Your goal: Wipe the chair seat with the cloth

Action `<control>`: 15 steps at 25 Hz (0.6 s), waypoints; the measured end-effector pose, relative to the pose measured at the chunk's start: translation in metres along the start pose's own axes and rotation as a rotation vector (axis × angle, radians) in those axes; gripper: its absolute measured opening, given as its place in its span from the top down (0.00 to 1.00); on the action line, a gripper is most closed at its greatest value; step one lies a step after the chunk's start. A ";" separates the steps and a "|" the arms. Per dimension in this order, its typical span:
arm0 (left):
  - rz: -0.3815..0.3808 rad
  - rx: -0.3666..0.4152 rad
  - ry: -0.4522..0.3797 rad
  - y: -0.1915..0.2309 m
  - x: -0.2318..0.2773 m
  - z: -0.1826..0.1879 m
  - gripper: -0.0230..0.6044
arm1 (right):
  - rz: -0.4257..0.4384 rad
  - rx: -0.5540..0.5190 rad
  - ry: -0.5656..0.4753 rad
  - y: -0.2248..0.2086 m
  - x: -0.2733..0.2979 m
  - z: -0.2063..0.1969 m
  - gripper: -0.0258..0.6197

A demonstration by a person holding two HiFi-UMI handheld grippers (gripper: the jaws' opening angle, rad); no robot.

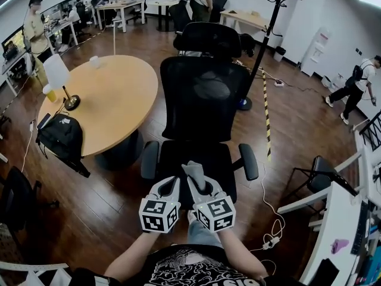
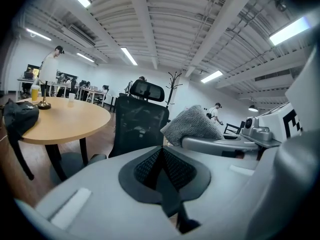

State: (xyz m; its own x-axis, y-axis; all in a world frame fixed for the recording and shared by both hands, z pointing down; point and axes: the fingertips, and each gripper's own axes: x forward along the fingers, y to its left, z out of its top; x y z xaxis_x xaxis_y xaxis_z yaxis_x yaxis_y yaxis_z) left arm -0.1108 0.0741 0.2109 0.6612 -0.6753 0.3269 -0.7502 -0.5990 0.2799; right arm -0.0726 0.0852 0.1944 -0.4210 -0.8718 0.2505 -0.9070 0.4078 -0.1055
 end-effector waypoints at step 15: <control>0.065 -0.071 0.052 0.045 0.135 0.010 0.96 | 0.105 -0.058 0.089 -0.102 0.121 -0.013 0.94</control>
State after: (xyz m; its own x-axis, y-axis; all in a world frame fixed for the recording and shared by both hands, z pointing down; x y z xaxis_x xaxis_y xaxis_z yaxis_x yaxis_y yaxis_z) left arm -0.0549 -0.0488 0.2583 0.6111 -0.6877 0.3920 -0.7914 -0.5211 0.3196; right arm -0.0311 -0.0582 0.2482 -0.5087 -0.7968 0.3259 -0.8548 0.5128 -0.0805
